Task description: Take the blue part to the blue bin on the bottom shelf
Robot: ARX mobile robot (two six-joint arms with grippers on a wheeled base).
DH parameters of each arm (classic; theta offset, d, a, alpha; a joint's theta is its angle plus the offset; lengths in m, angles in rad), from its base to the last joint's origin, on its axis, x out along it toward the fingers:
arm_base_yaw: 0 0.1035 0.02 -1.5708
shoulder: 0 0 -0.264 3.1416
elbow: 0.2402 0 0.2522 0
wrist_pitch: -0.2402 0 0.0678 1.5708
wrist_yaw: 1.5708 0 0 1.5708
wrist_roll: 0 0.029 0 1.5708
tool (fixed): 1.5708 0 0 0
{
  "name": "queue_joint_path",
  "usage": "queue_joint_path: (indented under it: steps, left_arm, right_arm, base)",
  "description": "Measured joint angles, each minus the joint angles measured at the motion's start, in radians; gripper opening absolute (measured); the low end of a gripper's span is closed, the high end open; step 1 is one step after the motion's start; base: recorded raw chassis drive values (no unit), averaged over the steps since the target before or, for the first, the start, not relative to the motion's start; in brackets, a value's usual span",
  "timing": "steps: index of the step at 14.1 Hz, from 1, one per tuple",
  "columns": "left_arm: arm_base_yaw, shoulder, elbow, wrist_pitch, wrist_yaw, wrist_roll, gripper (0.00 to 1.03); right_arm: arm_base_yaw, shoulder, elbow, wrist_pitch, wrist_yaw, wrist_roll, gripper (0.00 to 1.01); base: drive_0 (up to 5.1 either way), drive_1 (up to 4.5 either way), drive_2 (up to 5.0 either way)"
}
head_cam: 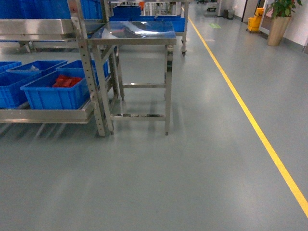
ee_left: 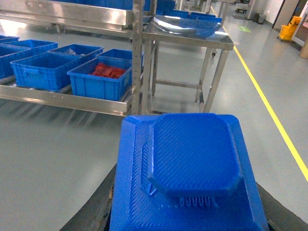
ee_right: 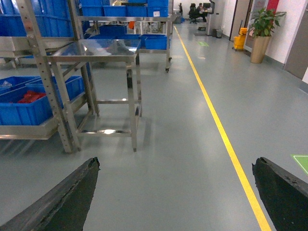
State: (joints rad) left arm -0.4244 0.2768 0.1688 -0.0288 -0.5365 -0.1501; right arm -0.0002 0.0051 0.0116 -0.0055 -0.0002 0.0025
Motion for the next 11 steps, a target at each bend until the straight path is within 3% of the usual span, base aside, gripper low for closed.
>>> queue_joint_path:
  steps: [11]
  left_arm:
    - [0.0, 0.0, 0.0, 0.004, 0.001, 0.0, 0.43]
  right_arm:
    - [0.0, 0.0, 0.0, -0.001, 0.0, 0.0, 0.98]
  base:
    - [0.1, 4.14, -4.0]
